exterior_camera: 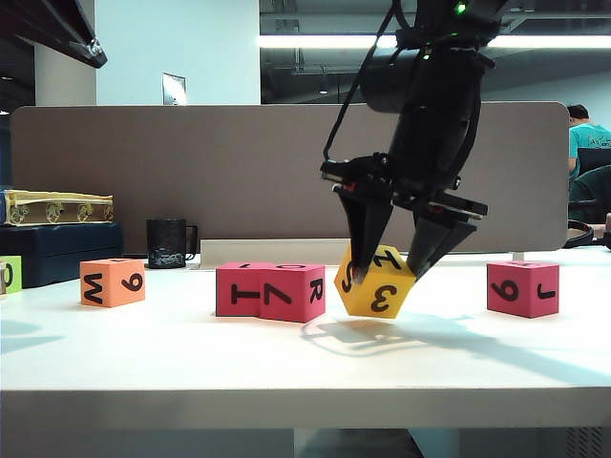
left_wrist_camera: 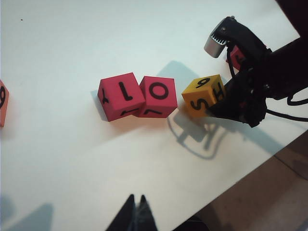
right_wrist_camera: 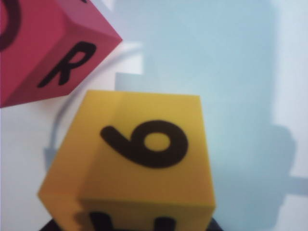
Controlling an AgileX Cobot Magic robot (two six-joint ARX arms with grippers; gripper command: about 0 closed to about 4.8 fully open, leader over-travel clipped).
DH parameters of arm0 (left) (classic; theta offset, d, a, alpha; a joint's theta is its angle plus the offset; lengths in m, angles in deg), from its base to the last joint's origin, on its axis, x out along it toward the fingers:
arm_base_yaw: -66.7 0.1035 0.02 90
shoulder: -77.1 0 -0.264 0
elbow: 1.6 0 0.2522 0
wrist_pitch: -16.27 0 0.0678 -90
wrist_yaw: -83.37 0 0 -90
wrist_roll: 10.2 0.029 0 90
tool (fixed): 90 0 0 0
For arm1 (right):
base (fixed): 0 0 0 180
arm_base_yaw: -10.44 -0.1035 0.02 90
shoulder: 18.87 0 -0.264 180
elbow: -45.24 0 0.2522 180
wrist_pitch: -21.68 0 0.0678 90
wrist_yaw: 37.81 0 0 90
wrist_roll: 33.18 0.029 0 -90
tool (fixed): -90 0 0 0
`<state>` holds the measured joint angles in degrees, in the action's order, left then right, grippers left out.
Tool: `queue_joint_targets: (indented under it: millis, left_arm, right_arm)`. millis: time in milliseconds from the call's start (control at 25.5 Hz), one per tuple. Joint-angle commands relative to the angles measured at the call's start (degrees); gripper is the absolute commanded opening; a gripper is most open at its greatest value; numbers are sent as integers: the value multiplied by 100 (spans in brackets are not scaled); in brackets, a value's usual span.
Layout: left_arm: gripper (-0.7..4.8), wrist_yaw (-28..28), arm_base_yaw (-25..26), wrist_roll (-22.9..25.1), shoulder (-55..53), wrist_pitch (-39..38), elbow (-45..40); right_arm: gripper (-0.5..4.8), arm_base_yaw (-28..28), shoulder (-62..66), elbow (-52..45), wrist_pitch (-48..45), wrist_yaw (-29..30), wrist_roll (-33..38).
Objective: Select the appropriate blocks from the scattered letter blocks on the table and arrange them in a row to spell out "ALOHA".
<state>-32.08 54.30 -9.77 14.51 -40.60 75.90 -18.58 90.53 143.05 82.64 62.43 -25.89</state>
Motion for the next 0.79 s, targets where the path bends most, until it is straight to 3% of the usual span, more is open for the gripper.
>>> queue_joint_targets:
  millis: [39, 157, 275, 628, 785]
  left_arm:
    - [-5, -31, -2, 20, 20, 31, 33]
    - [-6, -31, -2, 22, 20, 31, 33]
    - [-6, -31, -2, 20, 20, 31, 33]
    - [-6, -31, -2, 20, 20, 31, 33]
    - [-6, -31, -2, 20, 20, 31, 33]
  right_arm:
    - [274, -2, -2, 15, -72, 0, 26]
    - [290, 0, -2, 15, -116, -2, 26]
    - [372, 0, -2, 15, -149, 0, 26]
    - [383, 0, -2, 15, -494, -20, 24]
    - [429, 35, -22, 63, -699, -28, 26]
